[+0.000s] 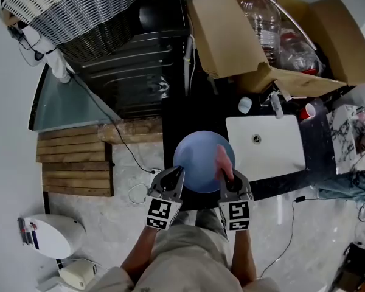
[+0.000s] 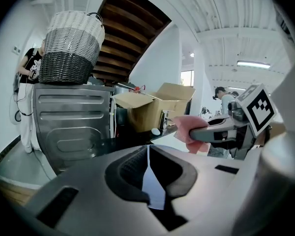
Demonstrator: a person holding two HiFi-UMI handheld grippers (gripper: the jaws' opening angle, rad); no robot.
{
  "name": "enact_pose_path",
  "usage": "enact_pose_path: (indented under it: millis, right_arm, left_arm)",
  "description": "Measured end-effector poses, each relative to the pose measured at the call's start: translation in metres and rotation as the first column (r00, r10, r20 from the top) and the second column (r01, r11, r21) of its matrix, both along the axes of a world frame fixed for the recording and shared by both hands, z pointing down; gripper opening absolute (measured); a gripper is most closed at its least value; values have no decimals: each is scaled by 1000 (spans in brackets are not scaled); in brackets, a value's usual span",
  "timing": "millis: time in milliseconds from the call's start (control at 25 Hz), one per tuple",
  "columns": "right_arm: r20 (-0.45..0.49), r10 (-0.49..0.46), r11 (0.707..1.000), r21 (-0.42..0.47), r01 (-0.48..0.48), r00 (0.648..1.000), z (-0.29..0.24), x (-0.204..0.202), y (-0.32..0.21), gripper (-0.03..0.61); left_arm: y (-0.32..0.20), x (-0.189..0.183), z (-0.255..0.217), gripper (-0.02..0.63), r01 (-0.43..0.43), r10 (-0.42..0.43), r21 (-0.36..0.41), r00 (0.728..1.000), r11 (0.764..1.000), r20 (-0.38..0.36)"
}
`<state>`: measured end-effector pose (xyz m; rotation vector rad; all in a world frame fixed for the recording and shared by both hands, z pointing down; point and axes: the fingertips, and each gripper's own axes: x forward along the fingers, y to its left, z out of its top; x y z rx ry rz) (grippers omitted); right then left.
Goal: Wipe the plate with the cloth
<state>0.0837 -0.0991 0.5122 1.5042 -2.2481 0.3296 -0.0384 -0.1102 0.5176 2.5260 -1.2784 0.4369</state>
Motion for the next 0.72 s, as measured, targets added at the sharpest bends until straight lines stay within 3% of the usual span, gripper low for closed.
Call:
enact_pose_path:
  millis: [720]
  right_arm:
    - [-24,37,998,50,-36,999,-14,9,15,25]
  left_arm:
    - [10,18,-19,17,-60,61,46,998,997,-21]
